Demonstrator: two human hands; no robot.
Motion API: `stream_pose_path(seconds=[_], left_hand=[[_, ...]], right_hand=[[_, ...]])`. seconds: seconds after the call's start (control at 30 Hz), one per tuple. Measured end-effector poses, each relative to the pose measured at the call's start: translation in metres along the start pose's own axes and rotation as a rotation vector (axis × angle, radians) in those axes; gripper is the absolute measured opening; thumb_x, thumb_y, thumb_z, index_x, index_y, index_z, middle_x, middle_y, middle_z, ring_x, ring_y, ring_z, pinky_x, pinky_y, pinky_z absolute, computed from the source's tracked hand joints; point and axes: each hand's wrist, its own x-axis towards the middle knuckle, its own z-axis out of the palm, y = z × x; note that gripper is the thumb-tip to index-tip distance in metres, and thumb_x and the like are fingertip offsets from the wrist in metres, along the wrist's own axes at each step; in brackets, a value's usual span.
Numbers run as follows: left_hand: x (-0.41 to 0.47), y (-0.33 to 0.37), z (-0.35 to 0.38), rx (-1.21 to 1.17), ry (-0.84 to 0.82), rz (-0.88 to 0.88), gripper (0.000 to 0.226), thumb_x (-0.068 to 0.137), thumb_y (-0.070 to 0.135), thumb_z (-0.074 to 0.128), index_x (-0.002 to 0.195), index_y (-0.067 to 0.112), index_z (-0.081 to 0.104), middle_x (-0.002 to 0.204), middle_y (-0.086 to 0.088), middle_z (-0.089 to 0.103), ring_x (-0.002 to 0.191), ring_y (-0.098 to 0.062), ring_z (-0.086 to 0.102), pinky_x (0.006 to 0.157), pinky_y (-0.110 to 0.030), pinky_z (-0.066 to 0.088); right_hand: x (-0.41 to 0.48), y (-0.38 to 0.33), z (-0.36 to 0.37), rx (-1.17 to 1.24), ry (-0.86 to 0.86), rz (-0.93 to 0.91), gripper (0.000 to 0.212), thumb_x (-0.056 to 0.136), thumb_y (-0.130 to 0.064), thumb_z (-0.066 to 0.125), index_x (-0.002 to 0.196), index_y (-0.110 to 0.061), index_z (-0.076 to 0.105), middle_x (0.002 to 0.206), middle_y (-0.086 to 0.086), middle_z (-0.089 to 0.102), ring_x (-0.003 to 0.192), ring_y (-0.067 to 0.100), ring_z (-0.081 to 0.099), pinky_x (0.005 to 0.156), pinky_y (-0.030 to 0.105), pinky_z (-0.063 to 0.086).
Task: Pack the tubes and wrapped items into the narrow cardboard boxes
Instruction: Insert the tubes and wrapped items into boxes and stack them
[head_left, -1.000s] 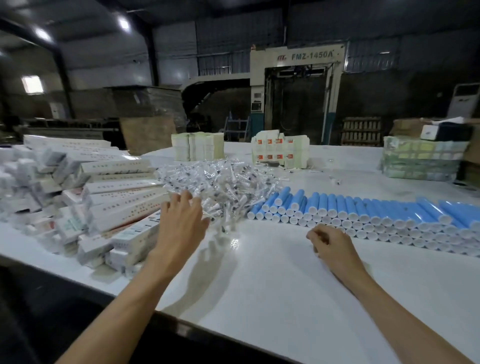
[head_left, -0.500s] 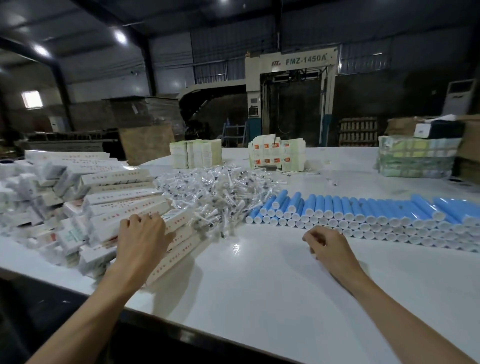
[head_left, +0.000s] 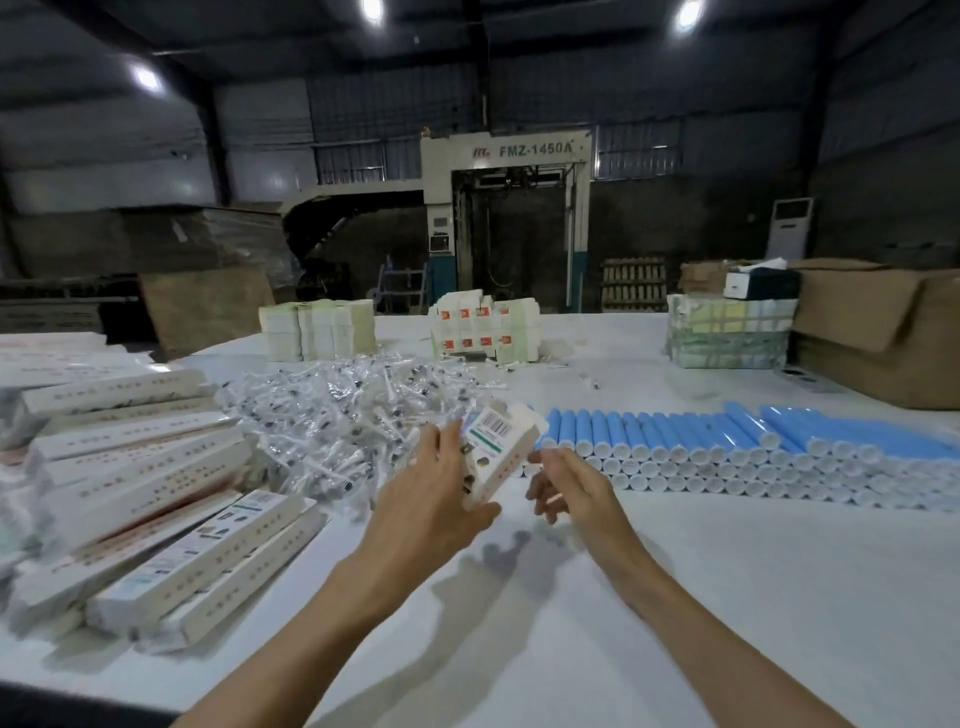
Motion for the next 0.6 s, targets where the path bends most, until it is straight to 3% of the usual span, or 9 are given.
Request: stream_pose_path(seconds=[0.1, 0.17, 0.27, 0.33, 0.43, 0.53, 0.6], left_hand=[[0.012, 0.03, 0.024, -0.088, -0.041, 0.037, 0.077, 0.09, 0.049, 0.078, 0.145, 0.021, 0.03, 0.136, 0.0, 0.036, 0.095, -0.027, 0.067, 0.069, -0.04, 0.053], [0.019, 0.042, 0.037, -0.211, -0.128, 0.069, 0.074, 0.09, 0.054, 0.078, 0.139, 0.024, 0.032, 0.132, 0.004, 0.037, 0.093, -0.019, 0.063, 0.071, -0.033, 0.048], [0.033, 0.041, 0.035, -0.781, -0.417, -0.021, 0.053, 0.091, 0.067, 0.073, 0.13, 0.039, 0.049, 0.121, 0.011, 0.065, 0.097, 0.003, 0.068, 0.077, -0.021, 0.051], [0.039, 0.033, 0.033, -1.083, -0.501, -0.092, 0.039, 0.099, 0.067, 0.062, 0.129, 0.042, 0.06, 0.118, 0.017, 0.076, 0.101, 0.006, 0.072, 0.086, -0.025, 0.054], [0.041, 0.02, 0.048, -1.181, -0.446, -0.08, 0.028, 0.108, 0.041, 0.062, 0.134, 0.029, 0.067, 0.118, 0.004, 0.08, 0.107, -0.016, 0.078, 0.089, -0.032, 0.061], [0.042, 0.008, 0.058, -1.308, -0.323, -0.167, 0.025, 0.107, 0.035, 0.066, 0.129, 0.025, 0.066, 0.108, -0.001, 0.083, 0.096, -0.021, 0.081, 0.072, -0.026, 0.062], [0.046, -0.001, 0.059, -1.373, -0.178, -0.239, 0.022, 0.106, 0.033, 0.067, 0.127, 0.026, 0.066, 0.104, -0.001, 0.083, 0.093, -0.024, 0.081, 0.067, -0.024, 0.06]], right_hand=[[0.002, -0.005, -0.002, 0.102, 0.038, 0.009, 0.042, 0.095, -0.058, 0.066, 0.121, -0.025, 0.068, 0.111, 0.006, 0.077, 0.095, 0.022, 0.073, 0.077, 0.03, 0.055], [0.004, -0.003, -0.007, 0.144, 0.086, 0.033, 0.038, 0.092, -0.049, 0.074, 0.124, -0.03, 0.067, 0.117, 0.004, 0.077, 0.104, 0.024, 0.075, 0.083, 0.033, 0.059], [0.009, 0.002, -0.019, 0.181, 0.111, 0.095, 0.027, 0.097, -0.033, 0.073, 0.124, -0.027, 0.07, 0.116, 0.006, 0.078, 0.107, 0.027, 0.075, 0.086, 0.034, 0.06], [0.01, 0.004, -0.024, 0.144, 0.082, 0.115, 0.028, 0.1, -0.031, 0.069, 0.127, -0.025, 0.071, 0.115, 0.005, 0.078, 0.104, 0.023, 0.074, 0.081, 0.031, 0.056], [0.012, 0.007, -0.023, 0.053, 0.104, 0.12, 0.023, 0.104, -0.036, 0.062, 0.122, -0.026, 0.073, 0.108, -0.002, 0.078, 0.09, 0.013, 0.068, 0.071, 0.025, 0.051], [0.016, 0.008, -0.028, -0.077, 0.229, 0.15, 0.025, 0.105, -0.047, 0.058, 0.111, -0.028, 0.074, 0.091, -0.006, 0.068, 0.078, 0.009, 0.06, 0.071, 0.026, 0.051], [0.02, 0.007, -0.038, -0.19, 0.35, 0.153, 0.021, 0.104, -0.043, 0.061, 0.115, -0.027, 0.068, 0.095, -0.006, 0.067, 0.081, 0.012, 0.063, 0.074, 0.027, 0.049]])
